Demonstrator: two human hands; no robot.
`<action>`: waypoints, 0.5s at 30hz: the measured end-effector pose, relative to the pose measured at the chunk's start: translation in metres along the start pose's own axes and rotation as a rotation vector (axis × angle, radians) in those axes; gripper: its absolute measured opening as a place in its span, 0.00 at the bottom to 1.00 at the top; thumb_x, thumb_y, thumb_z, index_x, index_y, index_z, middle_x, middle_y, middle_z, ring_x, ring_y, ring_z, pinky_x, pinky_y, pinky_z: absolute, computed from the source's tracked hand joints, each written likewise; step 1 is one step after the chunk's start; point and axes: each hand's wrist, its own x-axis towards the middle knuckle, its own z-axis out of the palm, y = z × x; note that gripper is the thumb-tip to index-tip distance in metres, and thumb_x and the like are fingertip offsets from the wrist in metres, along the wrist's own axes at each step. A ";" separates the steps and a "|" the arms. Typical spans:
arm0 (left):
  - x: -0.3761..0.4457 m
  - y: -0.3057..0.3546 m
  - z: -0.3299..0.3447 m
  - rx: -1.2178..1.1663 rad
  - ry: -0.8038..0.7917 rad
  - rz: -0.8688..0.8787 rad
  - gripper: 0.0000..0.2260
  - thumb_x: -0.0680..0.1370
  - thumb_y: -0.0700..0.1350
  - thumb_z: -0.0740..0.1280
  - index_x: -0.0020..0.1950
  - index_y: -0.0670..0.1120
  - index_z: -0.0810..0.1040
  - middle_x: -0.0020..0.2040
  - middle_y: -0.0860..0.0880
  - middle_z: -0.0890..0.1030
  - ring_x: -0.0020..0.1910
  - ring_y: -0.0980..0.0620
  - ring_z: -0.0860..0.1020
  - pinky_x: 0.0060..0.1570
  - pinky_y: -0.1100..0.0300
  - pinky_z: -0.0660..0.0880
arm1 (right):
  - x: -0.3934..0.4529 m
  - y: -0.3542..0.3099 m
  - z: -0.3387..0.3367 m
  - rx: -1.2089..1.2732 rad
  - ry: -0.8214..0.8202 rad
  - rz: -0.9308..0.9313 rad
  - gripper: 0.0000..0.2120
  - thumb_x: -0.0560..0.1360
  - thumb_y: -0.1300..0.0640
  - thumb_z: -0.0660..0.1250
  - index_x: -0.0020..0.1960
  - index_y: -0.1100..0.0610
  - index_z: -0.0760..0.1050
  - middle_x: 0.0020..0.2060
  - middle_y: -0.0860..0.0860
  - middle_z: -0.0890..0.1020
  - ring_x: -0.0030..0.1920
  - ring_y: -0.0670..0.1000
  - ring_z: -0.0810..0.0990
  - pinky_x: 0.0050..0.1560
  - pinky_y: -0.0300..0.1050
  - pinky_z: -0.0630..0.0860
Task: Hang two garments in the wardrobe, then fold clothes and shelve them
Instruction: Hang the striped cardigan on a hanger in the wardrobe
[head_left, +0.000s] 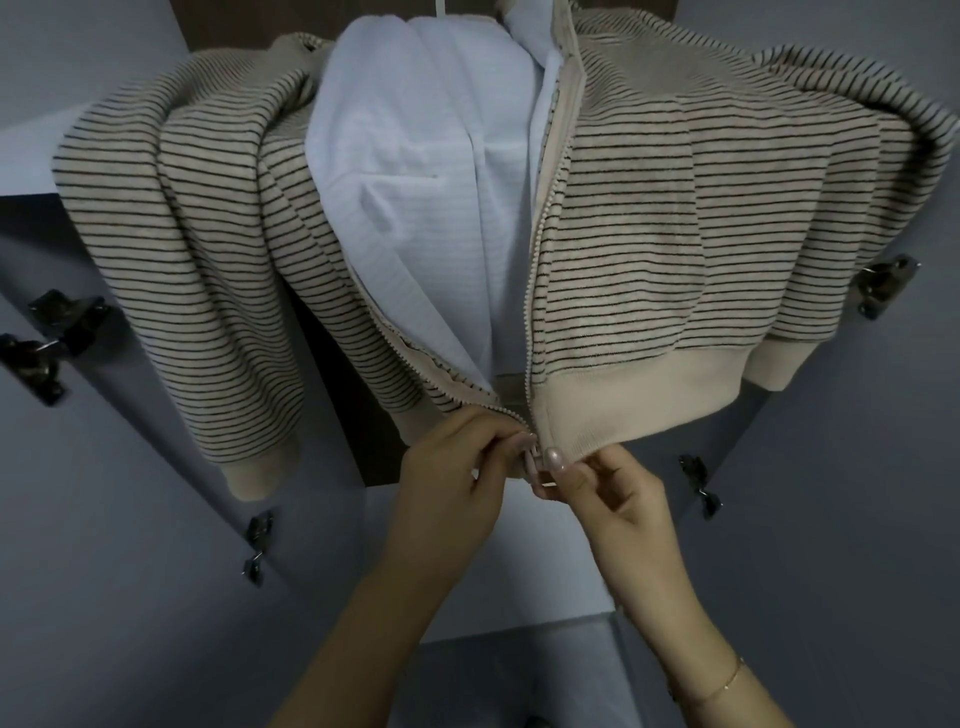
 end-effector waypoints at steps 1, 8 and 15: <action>0.001 0.001 0.000 -0.004 -0.002 0.000 0.05 0.77 0.40 0.67 0.46 0.41 0.83 0.44 0.51 0.83 0.43 0.58 0.79 0.42 0.61 0.78 | 0.000 0.001 0.001 -0.072 -0.007 -0.037 0.19 0.70 0.51 0.71 0.40 0.68 0.74 0.32 0.60 0.81 0.35 0.58 0.82 0.38 0.43 0.77; 0.010 0.005 0.002 0.052 0.044 0.018 0.04 0.76 0.37 0.68 0.43 0.41 0.83 0.41 0.50 0.82 0.40 0.57 0.78 0.40 0.63 0.75 | 0.006 0.004 0.003 -0.202 0.052 -0.092 0.13 0.74 0.64 0.71 0.33 0.53 0.75 0.31 0.52 0.84 0.35 0.50 0.85 0.40 0.43 0.82; 0.076 -0.001 -0.042 0.088 0.168 0.035 0.04 0.77 0.40 0.69 0.44 0.42 0.81 0.41 0.51 0.81 0.42 0.57 0.78 0.44 0.64 0.75 | -0.005 -0.002 0.004 -0.077 -0.057 0.038 0.12 0.72 0.57 0.70 0.39 0.66 0.78 0.32 0.57 0.84 0.36 0.55 0.85 0.37 0.45 0.80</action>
